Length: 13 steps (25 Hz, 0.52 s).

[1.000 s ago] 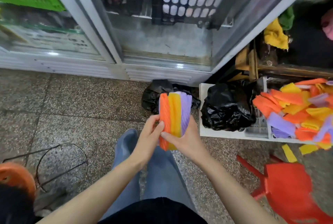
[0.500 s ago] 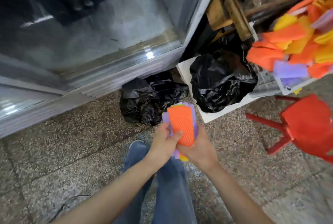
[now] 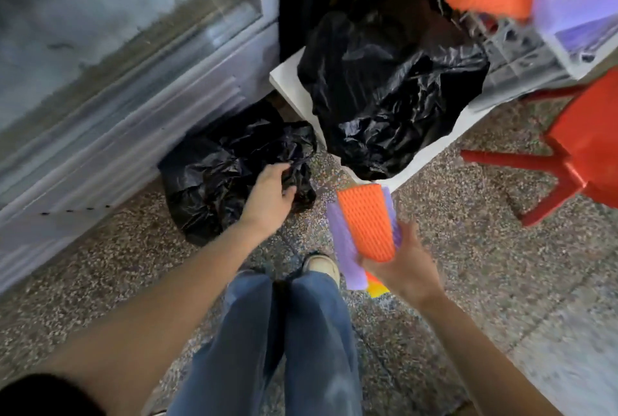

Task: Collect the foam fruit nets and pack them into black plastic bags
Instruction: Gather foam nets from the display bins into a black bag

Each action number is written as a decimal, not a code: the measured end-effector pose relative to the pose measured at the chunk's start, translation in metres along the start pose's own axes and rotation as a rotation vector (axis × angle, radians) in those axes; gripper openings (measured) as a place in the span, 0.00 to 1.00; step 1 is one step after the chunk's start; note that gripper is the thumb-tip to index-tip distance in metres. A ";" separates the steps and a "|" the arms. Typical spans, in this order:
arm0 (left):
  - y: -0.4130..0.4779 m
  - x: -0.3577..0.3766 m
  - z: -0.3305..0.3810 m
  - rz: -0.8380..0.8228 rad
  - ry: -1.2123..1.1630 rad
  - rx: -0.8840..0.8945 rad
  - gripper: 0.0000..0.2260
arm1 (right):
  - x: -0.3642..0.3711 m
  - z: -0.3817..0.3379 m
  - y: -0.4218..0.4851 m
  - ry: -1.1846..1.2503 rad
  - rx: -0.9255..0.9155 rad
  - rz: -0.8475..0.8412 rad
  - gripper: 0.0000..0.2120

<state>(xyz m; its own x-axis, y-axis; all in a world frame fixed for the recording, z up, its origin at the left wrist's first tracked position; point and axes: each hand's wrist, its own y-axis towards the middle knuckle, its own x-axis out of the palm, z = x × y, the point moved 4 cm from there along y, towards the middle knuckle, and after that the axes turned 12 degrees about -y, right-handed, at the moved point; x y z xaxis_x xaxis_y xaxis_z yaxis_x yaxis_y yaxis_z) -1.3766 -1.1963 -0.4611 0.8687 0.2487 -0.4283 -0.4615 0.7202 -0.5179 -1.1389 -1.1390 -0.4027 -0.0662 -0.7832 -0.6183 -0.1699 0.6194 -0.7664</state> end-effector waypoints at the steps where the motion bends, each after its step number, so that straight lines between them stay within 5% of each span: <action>1: 0.016 0.003 -0.007 -0.029 0.115 0.027 0.22 | 0.005 0.006 0.004 -0.003 -0.001 -0.018 0.38; 4: 0.046 0.017 -0.022 -0.157 0.524 0.064 0.28 | 0.014 0.020 0.013 -0.014 0.005 -0.029 0.38; 6: 0.051 0.021 -0.025 -0.198 0.674 0.076 0.23 | 0.016 0.025 0.015 -0.012 0.016 -0.039 0.38; 9: 0.035 0.004 -0.012 -0.040 0.501 0.132 0.11 | 0.011 0.025 0.007 0.005 0.019 -0.054 0.41; 13: -0.018 -0.053 0.031 0.151 0.216 0.229 0.09 | -0.013 0.014 -0.020 -0.016 -0.020 -0.047 0.39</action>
<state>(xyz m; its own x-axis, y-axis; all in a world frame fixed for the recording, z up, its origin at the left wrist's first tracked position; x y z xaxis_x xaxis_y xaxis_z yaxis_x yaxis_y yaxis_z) -1.4084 -1.2027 -0.4066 0.7246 0.2385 -0.6466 -0.5083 0.8185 -0.2677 -1.1206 -1.1408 -0.3819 -0.0422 -0.8104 -0.5843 -0.1921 0.5805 -0.7913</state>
